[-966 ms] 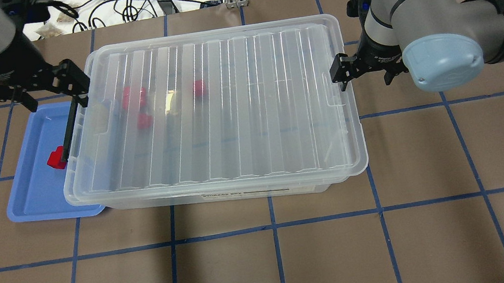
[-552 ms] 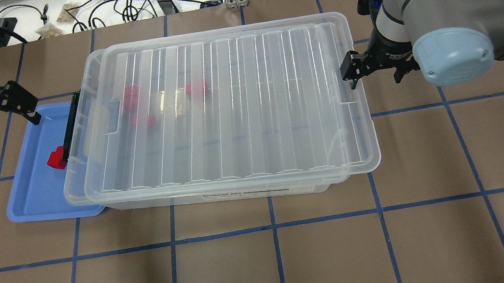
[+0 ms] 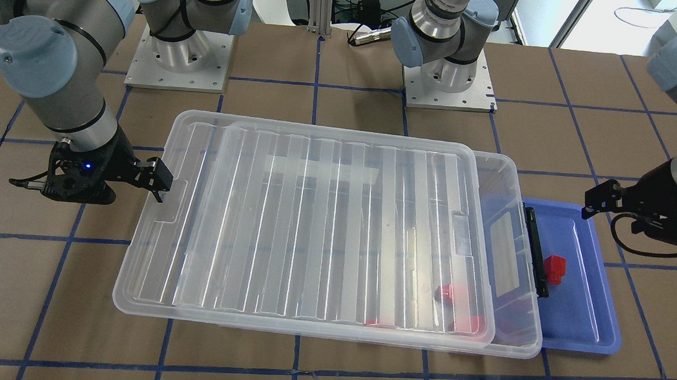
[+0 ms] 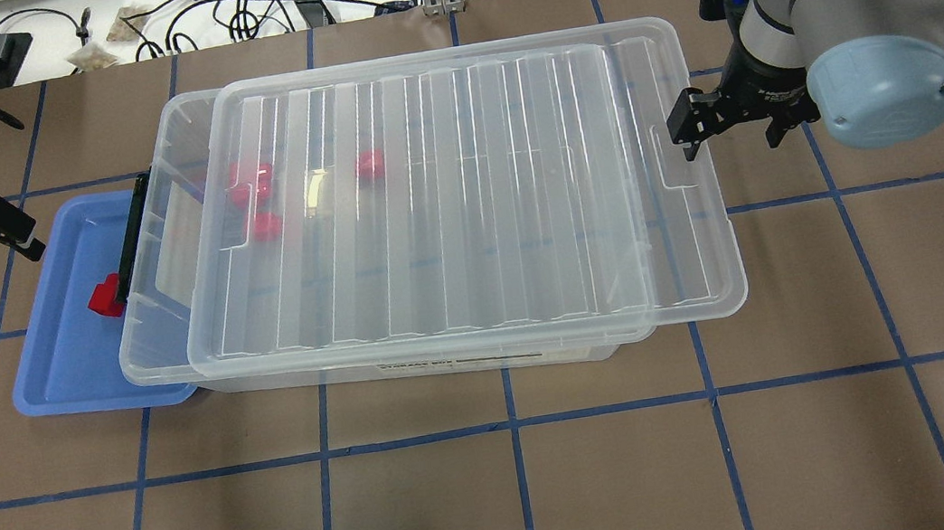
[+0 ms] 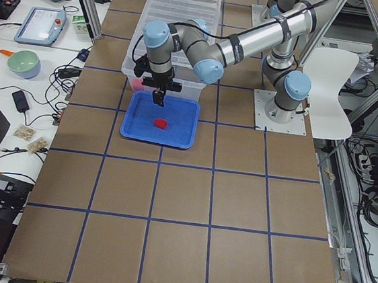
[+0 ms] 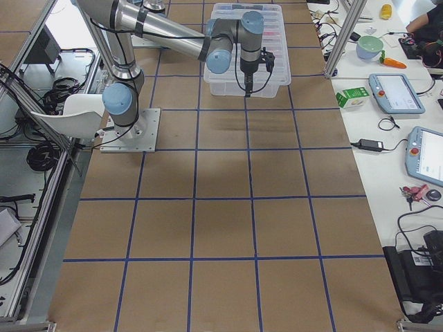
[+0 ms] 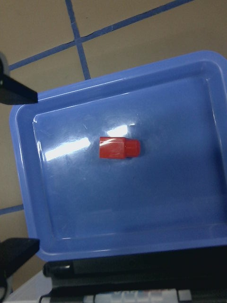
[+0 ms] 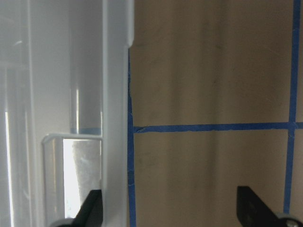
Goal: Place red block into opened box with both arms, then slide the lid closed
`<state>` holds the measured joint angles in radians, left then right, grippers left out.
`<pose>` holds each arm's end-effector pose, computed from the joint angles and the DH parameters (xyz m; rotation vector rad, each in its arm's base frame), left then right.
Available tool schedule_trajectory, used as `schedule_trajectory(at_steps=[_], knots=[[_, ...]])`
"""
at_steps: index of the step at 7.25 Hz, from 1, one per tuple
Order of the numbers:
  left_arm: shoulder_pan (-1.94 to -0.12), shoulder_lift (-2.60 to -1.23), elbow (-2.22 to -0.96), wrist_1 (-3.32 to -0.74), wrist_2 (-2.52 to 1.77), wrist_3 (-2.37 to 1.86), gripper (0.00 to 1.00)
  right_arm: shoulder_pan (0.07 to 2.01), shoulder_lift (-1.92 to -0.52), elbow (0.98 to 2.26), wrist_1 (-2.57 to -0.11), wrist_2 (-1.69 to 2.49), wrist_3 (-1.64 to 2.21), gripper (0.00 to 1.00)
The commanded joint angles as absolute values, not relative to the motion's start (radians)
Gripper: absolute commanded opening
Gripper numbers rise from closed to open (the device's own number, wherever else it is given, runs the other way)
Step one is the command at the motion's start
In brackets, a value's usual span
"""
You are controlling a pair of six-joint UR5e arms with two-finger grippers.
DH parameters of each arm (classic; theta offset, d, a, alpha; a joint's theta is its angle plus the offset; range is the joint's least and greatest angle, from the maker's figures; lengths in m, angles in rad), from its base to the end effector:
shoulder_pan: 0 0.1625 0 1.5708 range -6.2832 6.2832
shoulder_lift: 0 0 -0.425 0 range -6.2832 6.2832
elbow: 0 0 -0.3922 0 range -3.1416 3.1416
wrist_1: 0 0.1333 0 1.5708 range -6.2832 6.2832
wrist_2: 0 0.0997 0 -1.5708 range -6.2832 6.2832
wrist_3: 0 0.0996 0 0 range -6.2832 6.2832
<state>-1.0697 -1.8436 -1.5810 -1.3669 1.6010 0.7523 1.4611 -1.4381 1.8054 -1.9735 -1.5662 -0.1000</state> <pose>0.1656 -0.5736 0.3551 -0.3923 -3.0923 -0.1275 0.0754 -0.5369 0.3469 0.0151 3.1402 -0.0560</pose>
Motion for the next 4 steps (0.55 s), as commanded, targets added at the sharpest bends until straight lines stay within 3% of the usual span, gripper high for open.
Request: schedule_trajectory(at_steps=[1,4], knots=[[-1.063,-1.929,-1.597,-1.275,1.603,0.822,1.0,1.433,-1.44,1.804,-1.965,-1.577,-0.152,1.0],[-1.063,-2.002,-1.707,-1.085,1.6,0.868,1.0,1.388,-1.44,1.807,-1.956,-1.592,-0.239,1.0]])
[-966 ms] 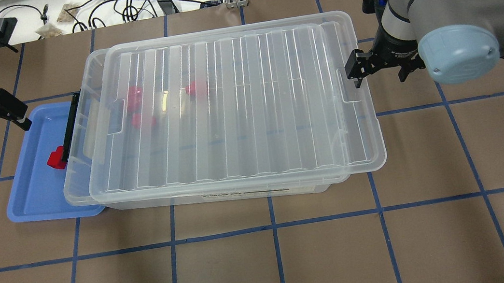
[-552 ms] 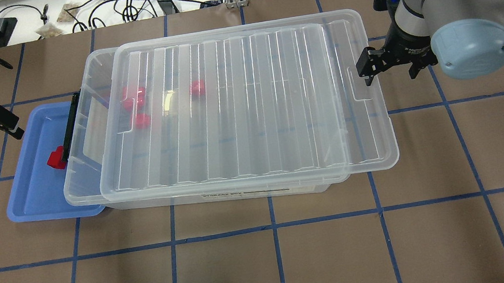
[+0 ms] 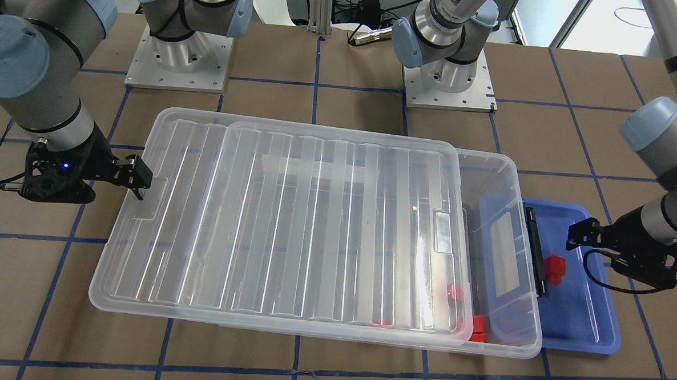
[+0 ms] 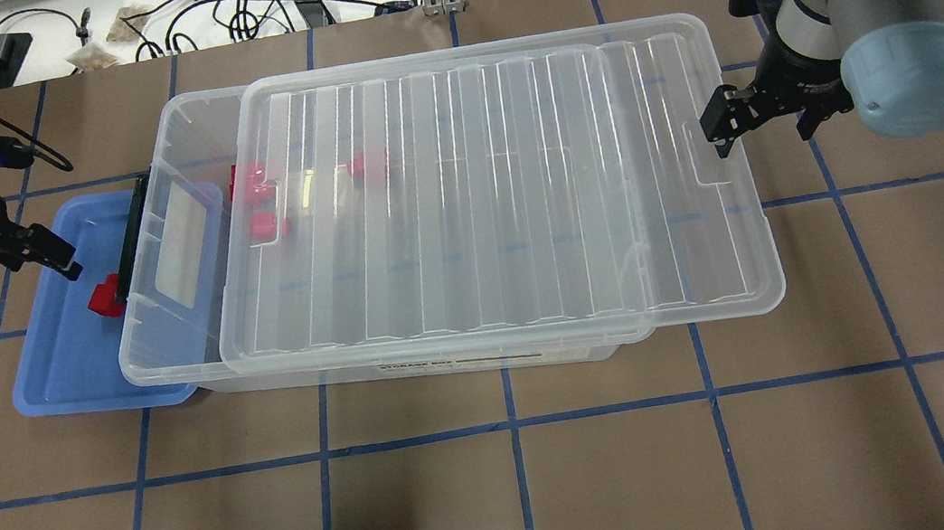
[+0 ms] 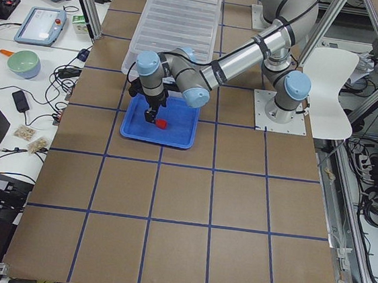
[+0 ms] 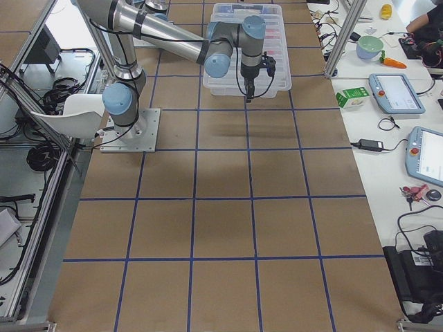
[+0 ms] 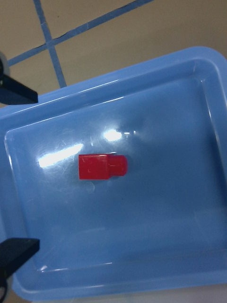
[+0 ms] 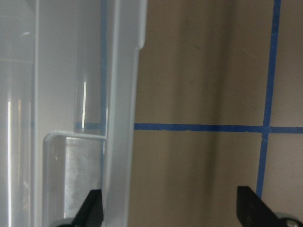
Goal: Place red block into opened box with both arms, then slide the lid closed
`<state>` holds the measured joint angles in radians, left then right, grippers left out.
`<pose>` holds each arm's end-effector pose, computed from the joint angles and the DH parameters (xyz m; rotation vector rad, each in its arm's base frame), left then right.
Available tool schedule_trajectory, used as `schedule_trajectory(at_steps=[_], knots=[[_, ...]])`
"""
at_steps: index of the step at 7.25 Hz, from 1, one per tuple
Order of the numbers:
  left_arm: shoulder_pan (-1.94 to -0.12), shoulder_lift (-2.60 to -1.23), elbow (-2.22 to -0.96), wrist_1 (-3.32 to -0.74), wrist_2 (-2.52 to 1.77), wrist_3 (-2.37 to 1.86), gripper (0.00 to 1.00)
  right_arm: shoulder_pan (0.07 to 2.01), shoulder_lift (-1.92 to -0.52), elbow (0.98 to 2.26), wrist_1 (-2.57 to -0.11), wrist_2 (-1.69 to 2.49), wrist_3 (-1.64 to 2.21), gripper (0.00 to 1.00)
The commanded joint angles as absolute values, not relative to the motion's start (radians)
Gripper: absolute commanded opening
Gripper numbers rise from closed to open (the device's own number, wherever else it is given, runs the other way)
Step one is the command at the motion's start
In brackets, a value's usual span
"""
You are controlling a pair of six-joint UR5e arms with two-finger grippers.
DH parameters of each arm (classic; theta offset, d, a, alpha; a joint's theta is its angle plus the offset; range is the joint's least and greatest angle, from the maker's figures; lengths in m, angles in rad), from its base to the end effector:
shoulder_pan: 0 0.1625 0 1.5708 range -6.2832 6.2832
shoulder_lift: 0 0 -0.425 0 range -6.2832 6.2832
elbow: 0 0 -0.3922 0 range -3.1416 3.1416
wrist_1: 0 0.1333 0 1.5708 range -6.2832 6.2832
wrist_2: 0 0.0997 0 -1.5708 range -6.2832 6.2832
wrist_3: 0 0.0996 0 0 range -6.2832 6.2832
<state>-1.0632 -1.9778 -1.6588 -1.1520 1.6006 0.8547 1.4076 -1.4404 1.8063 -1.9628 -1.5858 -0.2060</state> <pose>0.1803 -0.5922 0.2596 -0.5395 -3.0673 -0.1215 0.0450 -0.5382 0.3466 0.0665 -3.1211 0.0358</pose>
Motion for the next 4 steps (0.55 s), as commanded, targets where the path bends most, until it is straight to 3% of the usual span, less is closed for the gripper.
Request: schedule_trajectory(at_steps=[1,4], knots=[[-1.062,-2.011,-1.724,-1.077,1.567,0.868,1.0,1.372,-1.44,1.806,-1.953,-1.594,-0.264,1.0],[-1.062,-2.068,-1.732,-1.049,1.562,0.868,1.0,1.342,-1.442,1.805,-1.951,-1.615,-0.297,1.0]])
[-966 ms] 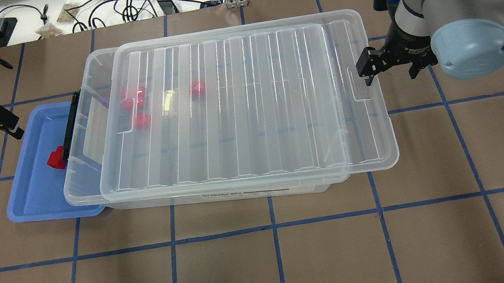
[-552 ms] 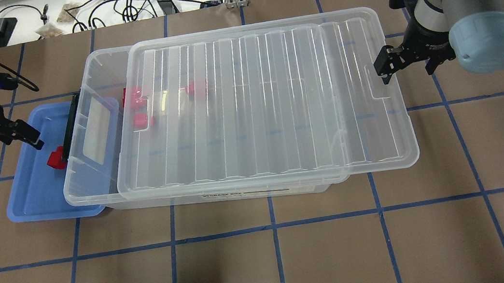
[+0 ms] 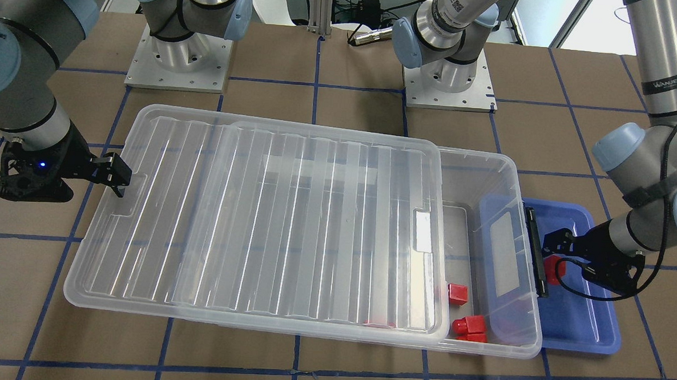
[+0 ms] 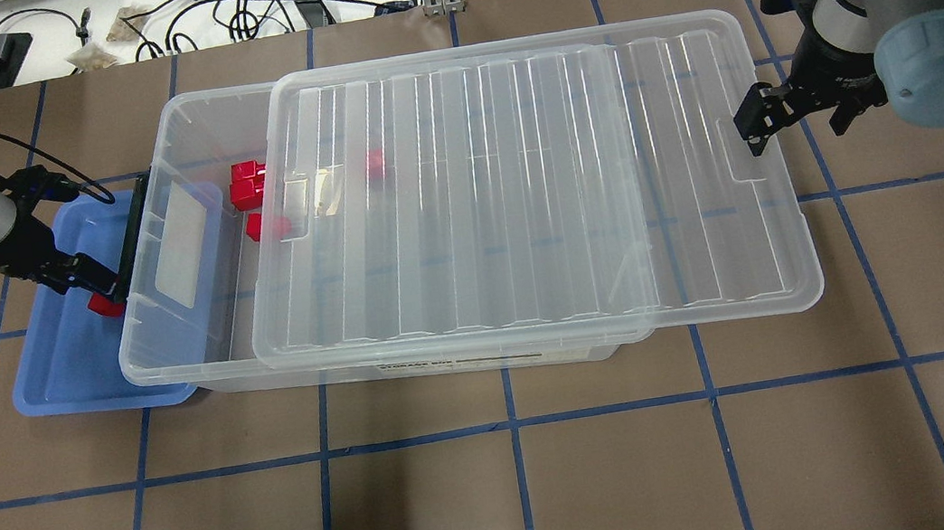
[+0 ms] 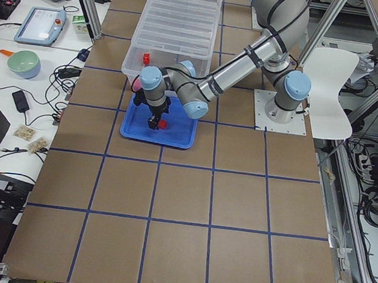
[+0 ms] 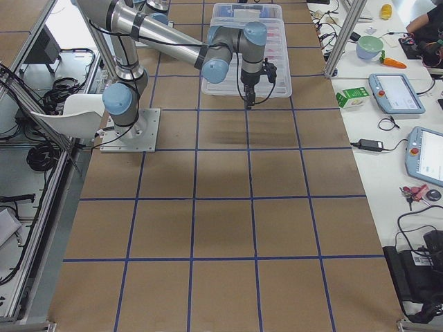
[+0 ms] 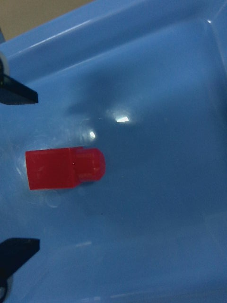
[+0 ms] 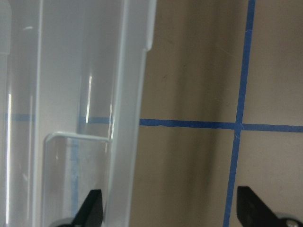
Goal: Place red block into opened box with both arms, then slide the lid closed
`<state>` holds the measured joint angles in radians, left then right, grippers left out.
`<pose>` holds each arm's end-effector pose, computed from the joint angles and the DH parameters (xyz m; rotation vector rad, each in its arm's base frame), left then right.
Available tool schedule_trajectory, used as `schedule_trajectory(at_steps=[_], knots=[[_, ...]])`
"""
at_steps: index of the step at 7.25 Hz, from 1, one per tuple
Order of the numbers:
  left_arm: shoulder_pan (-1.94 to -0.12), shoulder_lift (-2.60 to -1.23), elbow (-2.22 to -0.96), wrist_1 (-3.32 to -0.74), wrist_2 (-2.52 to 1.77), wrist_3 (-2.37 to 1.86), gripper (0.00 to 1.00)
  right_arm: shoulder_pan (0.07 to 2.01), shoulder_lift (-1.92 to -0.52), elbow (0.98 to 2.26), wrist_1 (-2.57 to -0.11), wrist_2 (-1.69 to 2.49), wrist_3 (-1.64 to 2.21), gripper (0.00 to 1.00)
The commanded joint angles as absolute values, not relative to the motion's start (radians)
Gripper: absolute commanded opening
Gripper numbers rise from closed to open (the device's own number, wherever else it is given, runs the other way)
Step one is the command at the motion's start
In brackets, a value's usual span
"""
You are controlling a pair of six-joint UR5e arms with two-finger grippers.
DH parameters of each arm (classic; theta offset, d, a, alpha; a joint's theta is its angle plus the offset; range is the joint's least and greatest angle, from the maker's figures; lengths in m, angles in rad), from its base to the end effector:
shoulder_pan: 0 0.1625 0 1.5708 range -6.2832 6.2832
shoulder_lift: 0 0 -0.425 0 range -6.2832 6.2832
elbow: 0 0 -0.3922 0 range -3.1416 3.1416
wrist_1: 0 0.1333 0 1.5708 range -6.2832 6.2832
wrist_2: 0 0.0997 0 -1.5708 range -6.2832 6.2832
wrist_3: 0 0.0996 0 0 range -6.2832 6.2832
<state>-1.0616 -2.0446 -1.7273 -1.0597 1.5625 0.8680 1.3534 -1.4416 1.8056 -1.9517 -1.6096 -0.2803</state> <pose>0.1744 -0.5874 0.1988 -0.5447 -3.0077 -0.1328 0.0137 -0.5382 0.3465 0.0970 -3.0983 0.0106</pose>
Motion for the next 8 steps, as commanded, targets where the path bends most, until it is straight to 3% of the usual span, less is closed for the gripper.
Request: schedule_trajectory(at_steps=[1,3,4,6,7,8], knots=[[-1.062,-2.085,-1.735,-1.02,1.568,0.856,1.0,1.326,-1.442,1.805,-1.951,-1.615,-0.314,1.0],[-1.063,-2.098,-1.741,-0.999,1.569,0.839,0.95,1.283,-1.44,1.805,-1.95,-1.617,-0.363,1.0],[-1.065,-2.098,-1.741,-0.999,1.571,0.81,0.85,1.269,-1.44,1.804,-1.951,-1.617,-0.385,1.0],[-1.071,-2.08,-1.741,-1.002,1.571,0.805,0.43,1.247,-1.44,1.804,-1.95,-1.617,-0.393,1.0],[-1.072,-2.069,-1.741,-1.012,1.566,0.807,0.11,1.247,-1.442,1.804,-1.95,-1.617,-0.393,1.0],[-1.072,-2.065,-1.741,-1.012,1.566,0.805,0.0,1.247,-1.44,1.804,-1.95,-1.617,-0.393,1.0]])
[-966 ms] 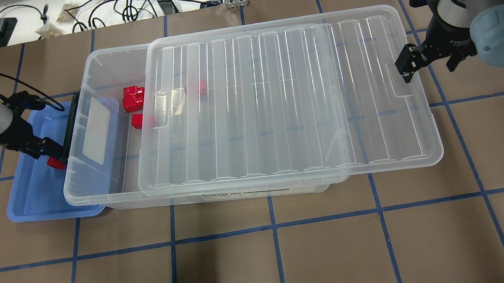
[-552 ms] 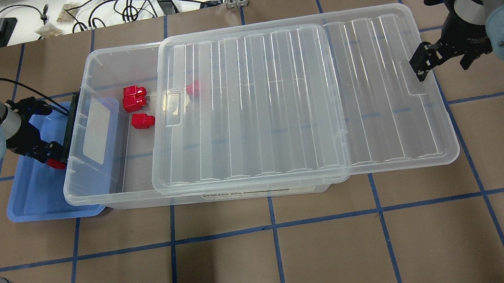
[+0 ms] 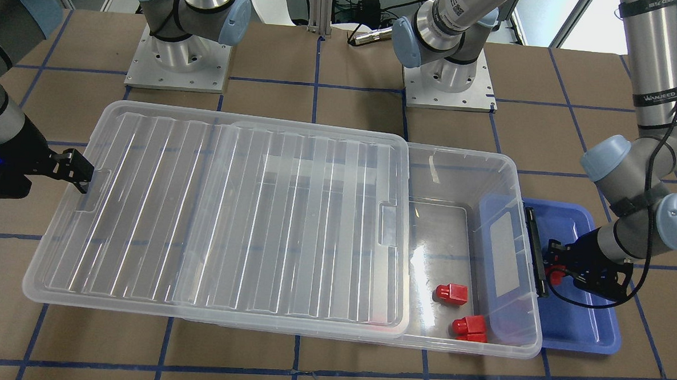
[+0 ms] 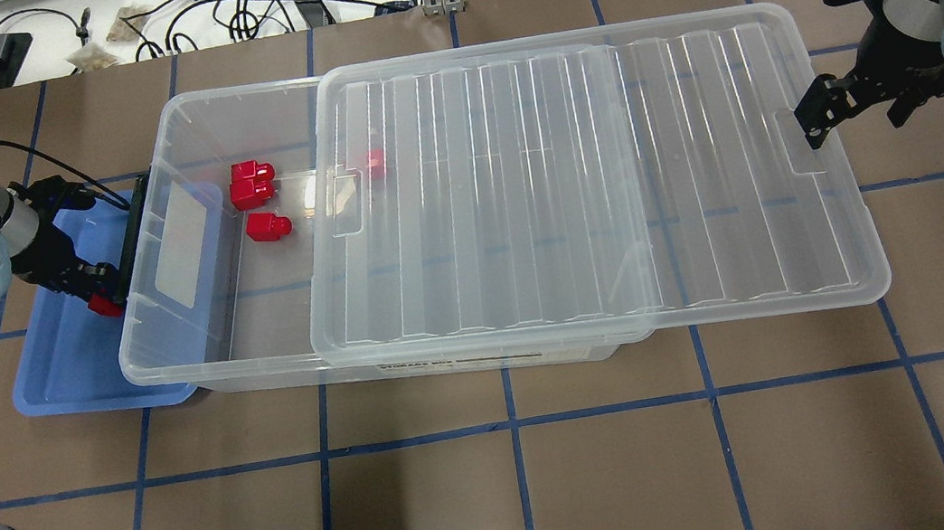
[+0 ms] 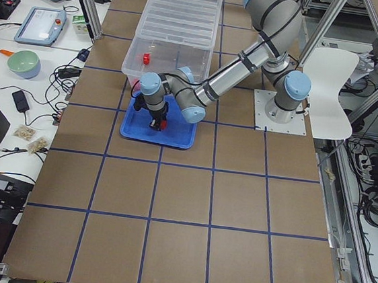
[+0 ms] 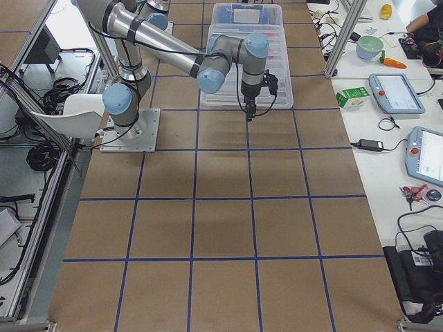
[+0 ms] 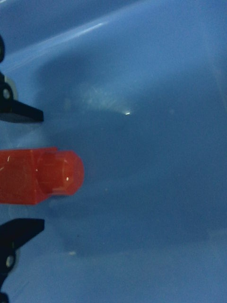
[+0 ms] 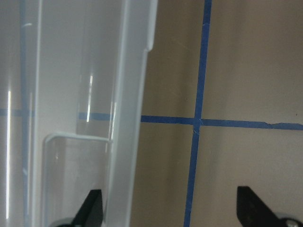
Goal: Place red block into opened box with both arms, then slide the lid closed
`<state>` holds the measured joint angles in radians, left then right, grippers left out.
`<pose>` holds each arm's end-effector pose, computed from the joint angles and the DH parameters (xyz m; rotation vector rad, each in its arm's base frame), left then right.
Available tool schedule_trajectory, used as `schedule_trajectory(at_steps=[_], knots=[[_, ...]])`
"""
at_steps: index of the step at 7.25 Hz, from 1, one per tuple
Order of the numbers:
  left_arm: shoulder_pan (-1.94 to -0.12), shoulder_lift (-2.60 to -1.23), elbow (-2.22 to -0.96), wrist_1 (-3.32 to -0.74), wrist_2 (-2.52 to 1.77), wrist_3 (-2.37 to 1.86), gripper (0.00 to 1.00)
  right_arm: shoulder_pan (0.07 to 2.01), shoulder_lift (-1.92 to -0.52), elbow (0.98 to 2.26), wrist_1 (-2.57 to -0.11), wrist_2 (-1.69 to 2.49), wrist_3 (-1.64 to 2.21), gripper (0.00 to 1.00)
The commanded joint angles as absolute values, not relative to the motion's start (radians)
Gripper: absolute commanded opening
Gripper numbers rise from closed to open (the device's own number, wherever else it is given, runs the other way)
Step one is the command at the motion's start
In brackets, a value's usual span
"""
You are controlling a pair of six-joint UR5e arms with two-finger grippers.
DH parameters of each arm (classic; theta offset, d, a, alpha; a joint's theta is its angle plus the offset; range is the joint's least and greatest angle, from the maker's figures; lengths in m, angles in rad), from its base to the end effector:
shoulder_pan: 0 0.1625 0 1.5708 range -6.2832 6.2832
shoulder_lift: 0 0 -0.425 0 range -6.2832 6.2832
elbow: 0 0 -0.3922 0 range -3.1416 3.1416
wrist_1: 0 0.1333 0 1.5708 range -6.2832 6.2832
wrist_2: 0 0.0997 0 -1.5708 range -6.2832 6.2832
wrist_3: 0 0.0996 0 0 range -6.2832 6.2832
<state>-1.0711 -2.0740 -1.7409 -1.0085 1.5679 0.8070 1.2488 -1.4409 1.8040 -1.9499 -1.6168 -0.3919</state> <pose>0.1701 -0.5903 0.1802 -0.4694 -3.0329 -0.1327 -0.0434 -0.5368 0.3467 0.1075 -3.0910 -0.0017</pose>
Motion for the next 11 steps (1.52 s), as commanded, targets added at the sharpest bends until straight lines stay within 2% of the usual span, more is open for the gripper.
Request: schedule_trajectory(at_steps=[1,3,7,9,11], knots=[[-1.072,-2.065,-1.741,-1.012,1.565,0.805,0.0,1.247,-1.442,1.804,-1.95,-1.617,-0.393,1.0],[-1.071,-2.022,-1.715,-1.067,1.569,0.807,0.0,1.25,-1.454,1.783,-1.916,-1.612,-0.388,1.0],[-1.1,-1.861,-1.626,-1.273,1.563,0.804,0.0,1.262,-1.466,1.561,-1.67,-1.6,-0.37,1.0],[-1.19,-1.784,-1.571,-1.377,1.578,0.697,0.0,1.262,-1.473,1.487,-1.577,-1.609,-0.345,1.0],[-1.329,-1.728,-1.587,-1.417,1.582,0.463,0.0,1.281,-1.477,1.477,-1.575,-1.598,-0.304,1.0]])
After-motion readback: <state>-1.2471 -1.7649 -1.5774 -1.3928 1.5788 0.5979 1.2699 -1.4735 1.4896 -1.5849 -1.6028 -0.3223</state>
